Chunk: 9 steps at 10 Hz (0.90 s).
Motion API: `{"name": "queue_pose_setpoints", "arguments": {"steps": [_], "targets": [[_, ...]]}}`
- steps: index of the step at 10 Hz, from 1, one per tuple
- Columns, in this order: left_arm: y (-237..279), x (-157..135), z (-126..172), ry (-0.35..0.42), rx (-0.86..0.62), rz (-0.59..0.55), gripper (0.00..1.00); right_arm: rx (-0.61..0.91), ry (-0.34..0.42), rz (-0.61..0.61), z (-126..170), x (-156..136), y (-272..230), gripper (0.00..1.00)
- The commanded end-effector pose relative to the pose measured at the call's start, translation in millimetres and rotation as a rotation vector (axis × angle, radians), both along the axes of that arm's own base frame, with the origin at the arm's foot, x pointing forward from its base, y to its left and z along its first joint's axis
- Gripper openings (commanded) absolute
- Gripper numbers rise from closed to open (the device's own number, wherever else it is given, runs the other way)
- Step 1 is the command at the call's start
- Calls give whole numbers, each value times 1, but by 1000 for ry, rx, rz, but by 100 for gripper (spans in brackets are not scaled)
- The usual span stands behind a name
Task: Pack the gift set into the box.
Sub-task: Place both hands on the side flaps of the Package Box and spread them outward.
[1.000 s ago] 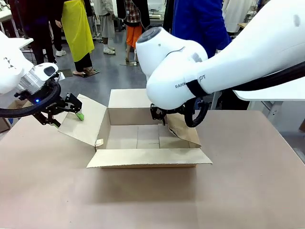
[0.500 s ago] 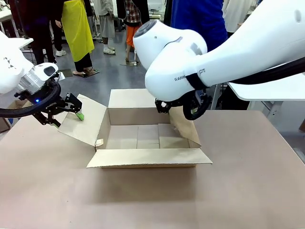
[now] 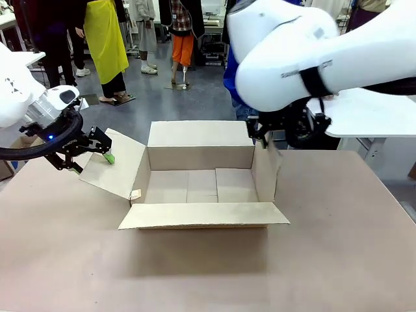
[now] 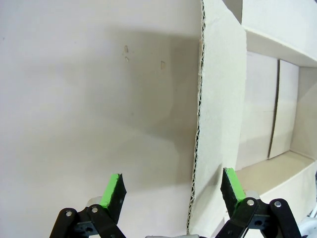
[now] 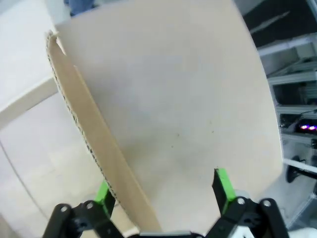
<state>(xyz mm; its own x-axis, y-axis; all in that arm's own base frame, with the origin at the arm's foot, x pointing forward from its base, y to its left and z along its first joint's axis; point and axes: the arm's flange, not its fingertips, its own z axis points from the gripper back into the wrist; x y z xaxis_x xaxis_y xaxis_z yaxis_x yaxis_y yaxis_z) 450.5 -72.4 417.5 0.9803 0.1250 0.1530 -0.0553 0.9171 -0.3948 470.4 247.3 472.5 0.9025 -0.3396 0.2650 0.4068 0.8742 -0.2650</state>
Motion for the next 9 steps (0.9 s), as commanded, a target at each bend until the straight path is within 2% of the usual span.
{"name": "queue_pose_setpoints", "arguments": {"steps": [1, 3, 4, 5, 9], "targets": [[0, -1, 3, 4, 10, 11, 100, 156, 67, 2, -17, -7, -53, 100], [0, -1, 3, 4, 10, 11, 100, 263, 82, 30, -29, -5, -88, 100], [0, -1, 3, 4, 10, 11, 100, 353, 122, 93, -52, 4, -94, 100], [0, -1, 3, 4, 10, 11, 100, 181, 68, -17, -22, 3, -75, 100], [0, -1, 3, 4, 10, 11, 100, 181, 68, -17, -22, 3, -75, 100]]}}
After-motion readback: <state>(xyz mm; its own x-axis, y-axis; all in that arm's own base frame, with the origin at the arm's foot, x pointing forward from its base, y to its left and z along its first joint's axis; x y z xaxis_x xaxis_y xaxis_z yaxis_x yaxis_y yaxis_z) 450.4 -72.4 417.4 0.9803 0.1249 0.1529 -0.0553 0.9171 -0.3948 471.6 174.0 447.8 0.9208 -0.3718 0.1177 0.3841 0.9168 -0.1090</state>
